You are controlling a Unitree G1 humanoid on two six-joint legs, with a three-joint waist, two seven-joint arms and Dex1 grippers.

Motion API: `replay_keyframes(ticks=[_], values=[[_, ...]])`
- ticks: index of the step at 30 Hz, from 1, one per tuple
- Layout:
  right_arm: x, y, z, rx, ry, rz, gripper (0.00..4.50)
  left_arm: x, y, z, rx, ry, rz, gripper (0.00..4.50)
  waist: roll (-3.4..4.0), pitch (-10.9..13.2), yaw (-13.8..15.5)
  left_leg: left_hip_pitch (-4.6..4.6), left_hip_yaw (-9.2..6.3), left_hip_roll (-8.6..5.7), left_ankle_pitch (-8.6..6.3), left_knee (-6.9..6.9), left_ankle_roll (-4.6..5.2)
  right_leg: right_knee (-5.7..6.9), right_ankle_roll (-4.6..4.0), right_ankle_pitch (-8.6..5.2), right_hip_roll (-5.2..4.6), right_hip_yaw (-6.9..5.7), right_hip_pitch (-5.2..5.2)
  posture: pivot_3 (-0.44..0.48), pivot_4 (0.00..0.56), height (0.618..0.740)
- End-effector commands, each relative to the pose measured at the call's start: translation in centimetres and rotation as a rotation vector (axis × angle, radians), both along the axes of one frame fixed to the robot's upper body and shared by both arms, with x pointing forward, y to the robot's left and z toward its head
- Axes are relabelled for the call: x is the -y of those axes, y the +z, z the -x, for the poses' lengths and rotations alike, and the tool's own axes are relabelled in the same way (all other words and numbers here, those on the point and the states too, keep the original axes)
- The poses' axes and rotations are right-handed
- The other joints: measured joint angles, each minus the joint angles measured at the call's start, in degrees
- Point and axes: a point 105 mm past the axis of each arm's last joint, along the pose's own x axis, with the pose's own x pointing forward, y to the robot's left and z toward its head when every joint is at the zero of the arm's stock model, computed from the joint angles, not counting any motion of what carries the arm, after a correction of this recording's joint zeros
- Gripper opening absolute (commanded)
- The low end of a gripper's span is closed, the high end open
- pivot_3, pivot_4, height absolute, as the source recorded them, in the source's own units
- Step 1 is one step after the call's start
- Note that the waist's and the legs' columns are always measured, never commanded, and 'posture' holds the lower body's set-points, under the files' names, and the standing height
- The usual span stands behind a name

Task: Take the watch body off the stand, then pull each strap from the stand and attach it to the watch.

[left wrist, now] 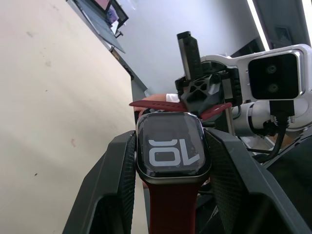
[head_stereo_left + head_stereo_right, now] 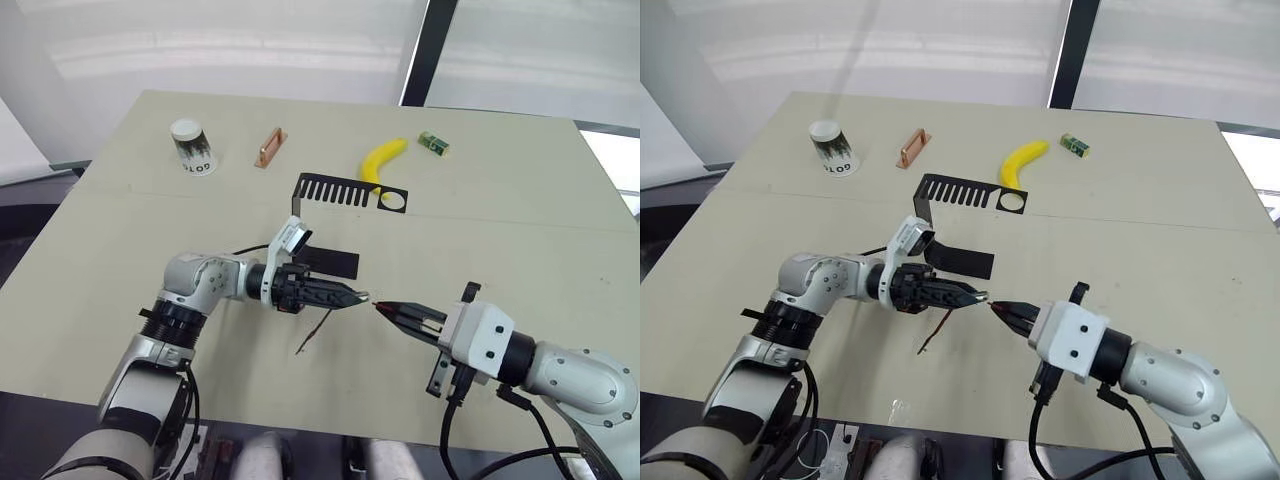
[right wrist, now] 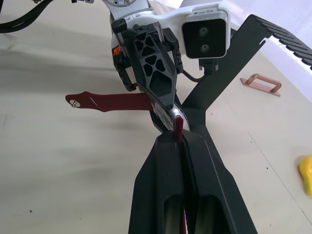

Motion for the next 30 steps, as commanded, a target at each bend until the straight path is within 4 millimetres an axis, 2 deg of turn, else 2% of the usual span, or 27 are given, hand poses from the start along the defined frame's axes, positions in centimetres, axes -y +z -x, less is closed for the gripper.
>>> replay_keyframes(ticks=[1,10,30], values=[[-0.1,0.9,0.7,0.061,0.029,0.022,0.0,-0.1,0.5,0.0,0.015,0.0,0.021,1.62,0.0,0.0,0.04,0.0,0.0,0.0,0.0,0.0,0.0,0.0,0.0,0.0,0.0,0.0,0.0,0.0,0.15,0.725],[0.4,0.7,0.9,0.058,0.023,0.035,0.0,0.2,0.1,-0.4,0.036,0.024,0.008,1.62,-0.01,0.01,0.03,0.0,0.0,0.0,0.0,0.0,0.0,0.0,0.0,0.0,0.0,0.0,0.0,0.0,0.15,0.725],[0.0,0.0,0.1,0.047,0.037,0.052,0.0,0.9,0.2,0.2,0.043,0.001,0.007,1.62,-0.02,0.01,-0.02,0.01,0.0,0.01,0.0,0.0,0.0,0.0,0.0,0.0,0.0,0.0,0.0,0.0,0.15,0.725]])
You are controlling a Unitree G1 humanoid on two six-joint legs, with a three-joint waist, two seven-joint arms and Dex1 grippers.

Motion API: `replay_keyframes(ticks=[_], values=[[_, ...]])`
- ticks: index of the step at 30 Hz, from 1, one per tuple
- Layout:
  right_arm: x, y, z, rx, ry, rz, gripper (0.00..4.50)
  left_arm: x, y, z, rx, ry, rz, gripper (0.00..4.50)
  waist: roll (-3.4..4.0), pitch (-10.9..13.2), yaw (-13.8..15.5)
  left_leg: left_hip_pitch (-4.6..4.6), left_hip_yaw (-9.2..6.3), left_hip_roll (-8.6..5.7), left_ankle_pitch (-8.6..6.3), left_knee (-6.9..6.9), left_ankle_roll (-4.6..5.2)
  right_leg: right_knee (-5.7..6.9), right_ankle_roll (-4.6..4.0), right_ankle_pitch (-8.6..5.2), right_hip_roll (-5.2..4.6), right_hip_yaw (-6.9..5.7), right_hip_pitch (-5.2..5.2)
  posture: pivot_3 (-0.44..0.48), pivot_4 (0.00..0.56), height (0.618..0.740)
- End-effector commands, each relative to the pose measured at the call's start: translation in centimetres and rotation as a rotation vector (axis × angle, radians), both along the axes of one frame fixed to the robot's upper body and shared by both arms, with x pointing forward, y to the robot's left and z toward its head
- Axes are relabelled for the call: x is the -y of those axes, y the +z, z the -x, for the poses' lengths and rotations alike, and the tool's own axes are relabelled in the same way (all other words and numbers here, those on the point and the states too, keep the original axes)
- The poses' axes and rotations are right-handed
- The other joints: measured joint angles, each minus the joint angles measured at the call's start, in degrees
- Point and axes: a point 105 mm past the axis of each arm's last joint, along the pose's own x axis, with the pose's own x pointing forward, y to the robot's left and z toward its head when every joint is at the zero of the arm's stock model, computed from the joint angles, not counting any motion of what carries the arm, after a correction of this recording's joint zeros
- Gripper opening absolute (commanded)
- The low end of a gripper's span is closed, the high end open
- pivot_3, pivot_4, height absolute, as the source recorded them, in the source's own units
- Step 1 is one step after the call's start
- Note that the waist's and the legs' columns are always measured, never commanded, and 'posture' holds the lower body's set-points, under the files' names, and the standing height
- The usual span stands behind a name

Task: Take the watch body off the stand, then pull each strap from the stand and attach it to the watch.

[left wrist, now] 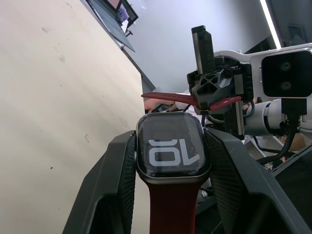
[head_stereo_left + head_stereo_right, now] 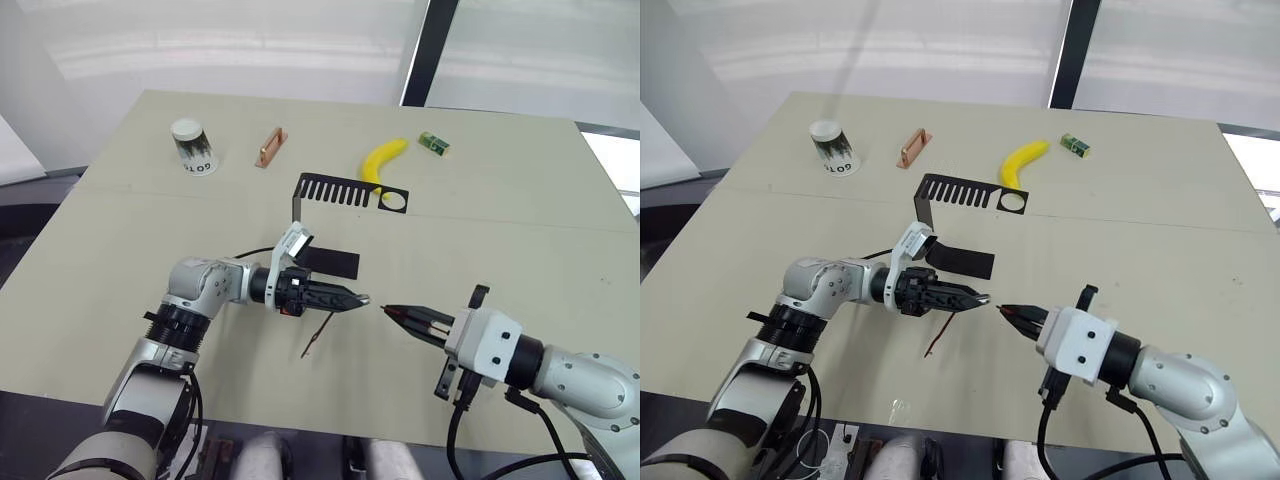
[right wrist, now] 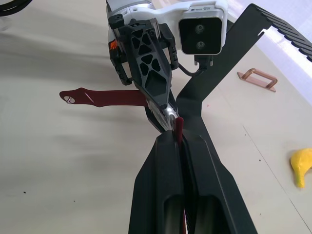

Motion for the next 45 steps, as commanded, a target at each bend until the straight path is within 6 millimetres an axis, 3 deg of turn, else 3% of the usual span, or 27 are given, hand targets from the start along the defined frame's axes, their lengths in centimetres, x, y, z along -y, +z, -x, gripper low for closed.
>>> replay_keyframes(ticks=[1,45], values=[[-0.6,0.2,0.3,0.015,0.041,0.012,0.0,0.2,0.8,0.4,0.029,-0.018,0.024,1.62,0.0,0.0,0.0,0.0,0.0,0.0,0.0,0.0,0.0,0.0,0.0,0.0,0.0,0.0,0.0,0.0,0.15,0.725],[-0.7,-1.0,-0.4,-0.016,0.032,0.056,0.0,0.2,0.3,0.9,0.004,-0.015,0.012,1.62,0.0,0.0,0.01,0.0,0.0,0.01,0.0,0.0,0.0,-0.01,0.0,0.0,-0.02,0.0,0.0,0.0,0.15,0.725]])
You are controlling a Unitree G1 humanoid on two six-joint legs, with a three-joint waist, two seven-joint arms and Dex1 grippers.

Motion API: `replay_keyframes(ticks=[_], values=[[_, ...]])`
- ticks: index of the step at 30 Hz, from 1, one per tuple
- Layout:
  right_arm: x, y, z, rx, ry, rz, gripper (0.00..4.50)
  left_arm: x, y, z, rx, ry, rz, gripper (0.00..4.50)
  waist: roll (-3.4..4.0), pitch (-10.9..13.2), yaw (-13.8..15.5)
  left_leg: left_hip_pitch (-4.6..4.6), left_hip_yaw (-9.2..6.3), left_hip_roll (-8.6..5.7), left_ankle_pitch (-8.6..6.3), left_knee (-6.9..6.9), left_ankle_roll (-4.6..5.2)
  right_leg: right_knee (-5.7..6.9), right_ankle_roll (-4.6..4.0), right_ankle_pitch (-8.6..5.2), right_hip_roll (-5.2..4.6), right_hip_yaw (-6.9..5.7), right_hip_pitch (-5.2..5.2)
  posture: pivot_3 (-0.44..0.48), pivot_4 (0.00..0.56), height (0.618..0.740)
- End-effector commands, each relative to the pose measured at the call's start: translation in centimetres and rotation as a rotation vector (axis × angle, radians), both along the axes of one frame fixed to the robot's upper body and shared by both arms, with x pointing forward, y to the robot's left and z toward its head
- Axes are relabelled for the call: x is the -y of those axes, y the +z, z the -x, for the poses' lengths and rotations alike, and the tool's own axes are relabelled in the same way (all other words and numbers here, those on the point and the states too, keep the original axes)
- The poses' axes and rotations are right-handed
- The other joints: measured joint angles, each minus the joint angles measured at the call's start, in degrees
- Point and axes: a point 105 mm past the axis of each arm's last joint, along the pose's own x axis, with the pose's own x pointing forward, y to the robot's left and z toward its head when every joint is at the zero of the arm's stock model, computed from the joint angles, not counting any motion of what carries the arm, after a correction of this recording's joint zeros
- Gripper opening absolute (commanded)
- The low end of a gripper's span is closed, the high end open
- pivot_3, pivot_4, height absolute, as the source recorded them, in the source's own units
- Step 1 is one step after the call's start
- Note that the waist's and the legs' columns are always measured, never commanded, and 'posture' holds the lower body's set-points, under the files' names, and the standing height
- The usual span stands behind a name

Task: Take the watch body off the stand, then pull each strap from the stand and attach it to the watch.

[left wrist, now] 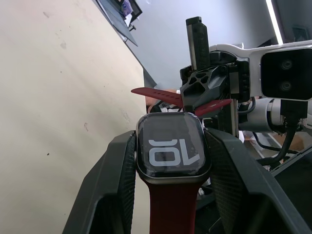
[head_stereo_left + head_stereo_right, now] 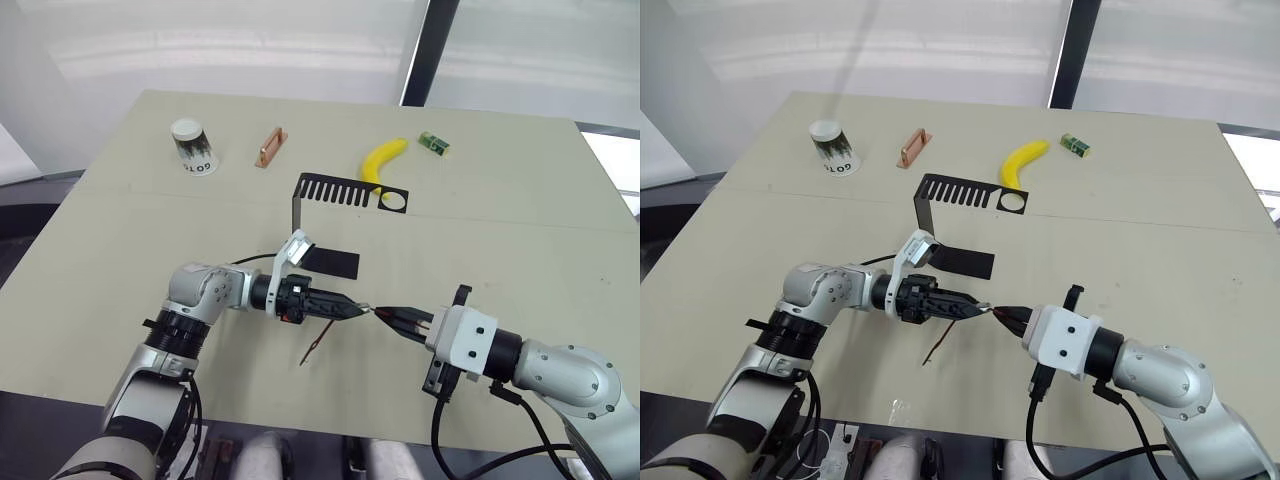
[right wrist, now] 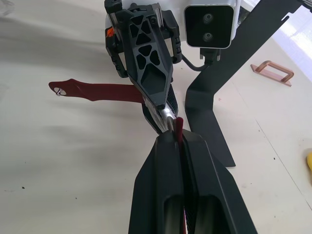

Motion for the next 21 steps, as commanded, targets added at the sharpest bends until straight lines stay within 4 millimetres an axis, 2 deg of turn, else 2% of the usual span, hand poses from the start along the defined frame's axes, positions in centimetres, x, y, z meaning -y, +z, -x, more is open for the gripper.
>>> replay_keyframes(ticks=[1,21], values=[[-0.17,0.23,0.31,0.017,0.027,0.018,0.0,0.24,0.99,0.35,0.031,-0.017,0.038,1.62,0.0,0.0,0.01,0.0,0.0,0.0,0.0,0.0,0.0,0.0,0.0,0.0,0.0,0.0,0.0,0.0,0.15,0.725],[-0.48,0.42,0.89,0.013,0.061,0.004,0.0,0.36,0.68,0.36,0.025,-0.014,0.028,1.62,0.0,0.0,0.0,0.0,0.0,0.0,0.0,0.0,0.0,0.0,0.0,0.0,0.0,0.0,0.0,0.0,0.15,0.725]])
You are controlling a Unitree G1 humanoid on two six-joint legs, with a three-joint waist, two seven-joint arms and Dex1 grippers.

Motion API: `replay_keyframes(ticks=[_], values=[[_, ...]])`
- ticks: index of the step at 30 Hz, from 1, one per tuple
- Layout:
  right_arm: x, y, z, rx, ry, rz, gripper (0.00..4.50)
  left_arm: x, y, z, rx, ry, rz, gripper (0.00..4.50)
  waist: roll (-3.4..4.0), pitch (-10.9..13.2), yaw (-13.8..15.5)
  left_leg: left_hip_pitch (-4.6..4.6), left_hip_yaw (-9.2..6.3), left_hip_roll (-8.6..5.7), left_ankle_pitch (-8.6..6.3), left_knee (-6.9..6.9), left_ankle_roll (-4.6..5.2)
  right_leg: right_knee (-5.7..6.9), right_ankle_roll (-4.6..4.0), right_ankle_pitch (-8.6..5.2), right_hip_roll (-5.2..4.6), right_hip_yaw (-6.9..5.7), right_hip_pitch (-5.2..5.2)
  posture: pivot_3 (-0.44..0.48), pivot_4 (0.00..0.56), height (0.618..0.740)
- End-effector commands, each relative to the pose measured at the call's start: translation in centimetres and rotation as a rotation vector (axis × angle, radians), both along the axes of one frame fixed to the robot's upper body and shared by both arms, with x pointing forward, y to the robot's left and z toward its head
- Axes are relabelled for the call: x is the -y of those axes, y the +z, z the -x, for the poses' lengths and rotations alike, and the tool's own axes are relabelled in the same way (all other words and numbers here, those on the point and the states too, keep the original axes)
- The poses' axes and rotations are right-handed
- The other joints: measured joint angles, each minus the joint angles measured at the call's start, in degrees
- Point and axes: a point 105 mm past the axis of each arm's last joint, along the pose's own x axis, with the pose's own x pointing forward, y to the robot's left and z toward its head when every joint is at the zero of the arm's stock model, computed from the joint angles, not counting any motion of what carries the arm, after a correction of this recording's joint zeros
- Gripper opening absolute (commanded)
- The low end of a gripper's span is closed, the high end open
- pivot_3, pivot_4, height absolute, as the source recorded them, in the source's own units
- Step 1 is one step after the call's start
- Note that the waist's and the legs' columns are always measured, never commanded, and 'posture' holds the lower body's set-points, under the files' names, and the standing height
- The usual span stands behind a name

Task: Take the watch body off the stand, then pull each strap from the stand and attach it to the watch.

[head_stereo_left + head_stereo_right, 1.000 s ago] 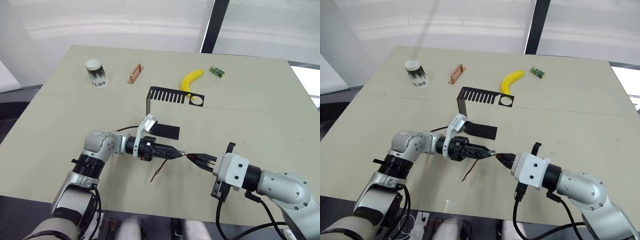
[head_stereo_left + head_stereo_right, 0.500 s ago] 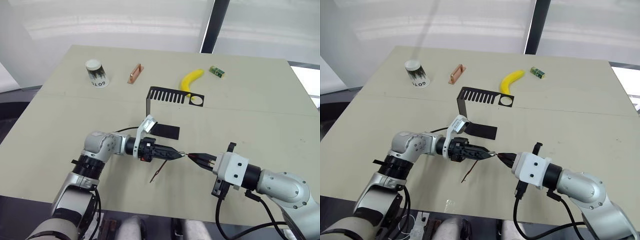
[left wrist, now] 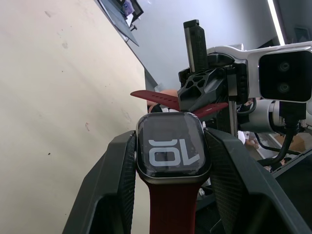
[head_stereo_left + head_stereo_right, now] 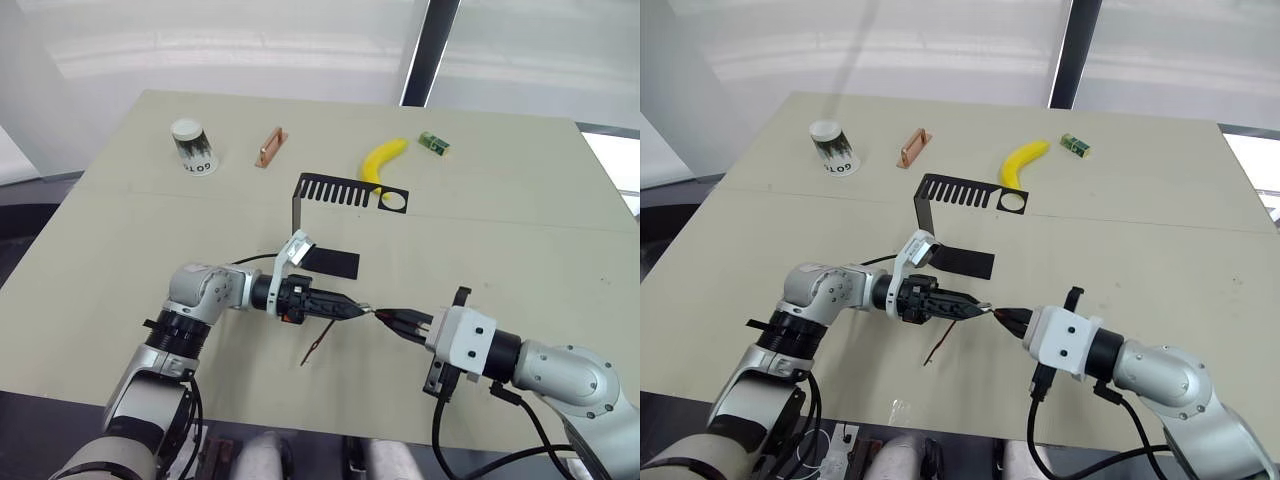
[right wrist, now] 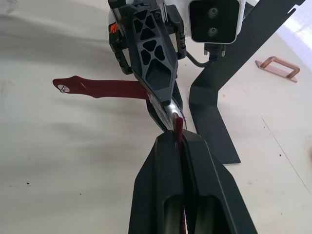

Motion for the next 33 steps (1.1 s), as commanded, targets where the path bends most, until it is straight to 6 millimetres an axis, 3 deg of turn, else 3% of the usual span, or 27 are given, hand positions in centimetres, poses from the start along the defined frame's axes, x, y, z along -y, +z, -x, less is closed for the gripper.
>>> replay_keyframes(ticks=[1,33], values=[[-0.58,0.82,0.83,0.036,0.056,0.001,0.0,0.25,0.7,0.37,0.026,-0.018,0.032,1.62,0.0,0.0,0.0,0.0,0.0,0.0,0.0,0.0,0.0,0.0,0.0,0.0,0.0,0.0,0.0,0.0,0.15,0.725],[-1.12,0.65,0.56,0.039,0.067,0.007,0.0,0.52,0.61,0.63,0.028,-0.024,0.032,1.62,0.0,0.0,0.0,0.0,0.0,0.0,0.0,0.0,0.0,0.0,0.0,0.0,0.0,0.0,0.0,0.0,0.15,0.725]])
